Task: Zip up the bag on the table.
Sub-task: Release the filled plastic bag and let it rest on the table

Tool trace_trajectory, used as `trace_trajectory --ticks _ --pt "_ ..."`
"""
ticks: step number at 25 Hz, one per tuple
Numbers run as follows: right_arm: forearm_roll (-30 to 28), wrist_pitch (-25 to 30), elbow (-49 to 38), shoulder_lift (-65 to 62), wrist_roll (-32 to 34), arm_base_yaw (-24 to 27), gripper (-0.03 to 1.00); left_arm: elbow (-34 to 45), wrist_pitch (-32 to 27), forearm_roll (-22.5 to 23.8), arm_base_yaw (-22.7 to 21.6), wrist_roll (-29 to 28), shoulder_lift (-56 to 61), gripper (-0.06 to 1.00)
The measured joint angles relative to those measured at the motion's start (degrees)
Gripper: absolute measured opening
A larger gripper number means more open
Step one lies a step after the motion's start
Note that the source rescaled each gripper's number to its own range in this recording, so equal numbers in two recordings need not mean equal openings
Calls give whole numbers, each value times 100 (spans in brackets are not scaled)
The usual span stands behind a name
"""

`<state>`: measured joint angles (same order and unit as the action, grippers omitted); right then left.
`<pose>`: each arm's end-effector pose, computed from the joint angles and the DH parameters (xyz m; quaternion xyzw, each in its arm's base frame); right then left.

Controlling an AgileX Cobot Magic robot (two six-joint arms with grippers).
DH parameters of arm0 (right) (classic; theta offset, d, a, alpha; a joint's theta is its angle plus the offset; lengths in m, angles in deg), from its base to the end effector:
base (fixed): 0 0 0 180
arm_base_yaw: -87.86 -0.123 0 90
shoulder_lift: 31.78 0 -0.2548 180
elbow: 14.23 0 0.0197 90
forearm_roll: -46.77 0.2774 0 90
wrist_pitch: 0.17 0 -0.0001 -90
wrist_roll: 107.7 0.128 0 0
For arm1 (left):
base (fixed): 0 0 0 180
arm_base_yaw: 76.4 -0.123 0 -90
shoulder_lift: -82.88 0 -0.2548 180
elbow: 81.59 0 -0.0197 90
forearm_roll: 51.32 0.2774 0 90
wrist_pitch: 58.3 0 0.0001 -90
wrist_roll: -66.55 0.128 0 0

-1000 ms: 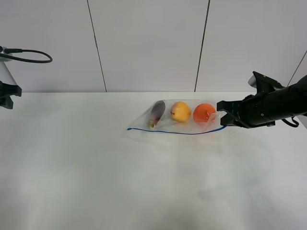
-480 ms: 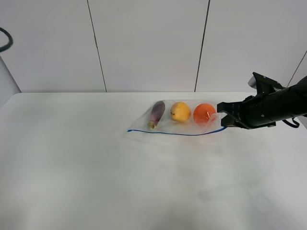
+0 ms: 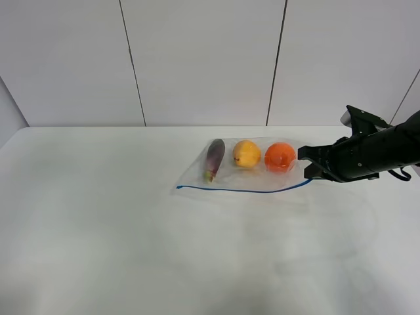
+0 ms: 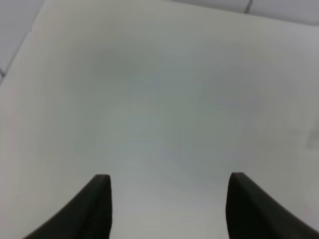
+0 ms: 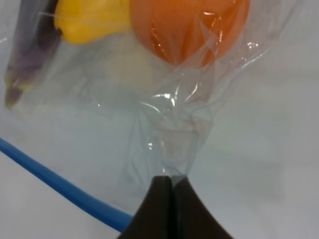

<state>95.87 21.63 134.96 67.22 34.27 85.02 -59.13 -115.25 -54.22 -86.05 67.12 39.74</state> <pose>0.3347 0.0526 0.1122 0.0071 0.9437 0.1653 0.2864 0.1649 0.0225 0.3609 -0.0713 0.8738 0.0177 0.4808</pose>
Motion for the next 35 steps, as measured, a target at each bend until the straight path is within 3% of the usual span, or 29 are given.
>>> trace_trajectory --ticks 11,20,35 --pt "5 28 0 0 14 0 0 488 -368 -95 601 108 1366 67" --pt "5 131 0 0 20 0 0 1920 -375 -171 672 7 2683 67" --pt "0 127 0 0 66 0 0 1995 -585 -61 672 7 2755 67"
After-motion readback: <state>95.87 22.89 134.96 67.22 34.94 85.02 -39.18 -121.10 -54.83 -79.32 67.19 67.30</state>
